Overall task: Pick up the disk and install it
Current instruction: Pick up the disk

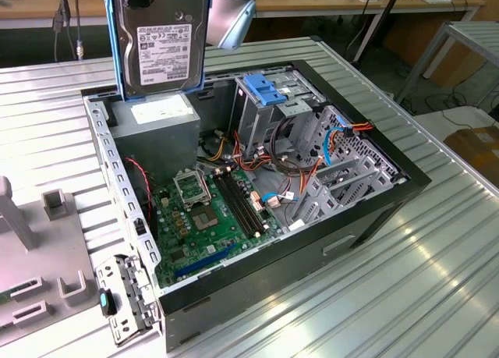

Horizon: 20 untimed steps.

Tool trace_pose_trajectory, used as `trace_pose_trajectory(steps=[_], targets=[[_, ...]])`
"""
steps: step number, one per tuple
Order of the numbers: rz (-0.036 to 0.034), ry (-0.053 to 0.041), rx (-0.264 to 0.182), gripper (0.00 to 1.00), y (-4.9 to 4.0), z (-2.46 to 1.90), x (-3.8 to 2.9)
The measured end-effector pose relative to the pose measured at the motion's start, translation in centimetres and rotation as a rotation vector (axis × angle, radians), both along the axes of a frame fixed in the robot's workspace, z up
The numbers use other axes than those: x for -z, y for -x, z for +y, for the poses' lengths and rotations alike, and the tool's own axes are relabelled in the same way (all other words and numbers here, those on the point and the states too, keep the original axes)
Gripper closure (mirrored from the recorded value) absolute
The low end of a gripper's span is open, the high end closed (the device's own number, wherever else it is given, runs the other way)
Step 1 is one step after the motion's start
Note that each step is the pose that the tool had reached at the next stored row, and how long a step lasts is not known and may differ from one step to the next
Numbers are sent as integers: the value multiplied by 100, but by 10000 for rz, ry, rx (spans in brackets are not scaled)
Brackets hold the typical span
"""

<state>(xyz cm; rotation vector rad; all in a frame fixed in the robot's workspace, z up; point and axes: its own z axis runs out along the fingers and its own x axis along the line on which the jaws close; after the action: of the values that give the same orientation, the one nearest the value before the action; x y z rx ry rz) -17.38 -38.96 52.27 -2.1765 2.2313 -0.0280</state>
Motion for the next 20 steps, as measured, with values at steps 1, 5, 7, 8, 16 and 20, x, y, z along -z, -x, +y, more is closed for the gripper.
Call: trace_pose_trajectory(steps=[1,5,7,8,16,20], targets=[[0,0,1,63,-6,-18,1],[1,4,7,63,-32,-89,1],[0,6,10,63,-47,-119,1],[0,8,12,63,-52,-129,1],[0,24,41,63,-163,-301,2],[1,26,56,63,-257,-355,10]])
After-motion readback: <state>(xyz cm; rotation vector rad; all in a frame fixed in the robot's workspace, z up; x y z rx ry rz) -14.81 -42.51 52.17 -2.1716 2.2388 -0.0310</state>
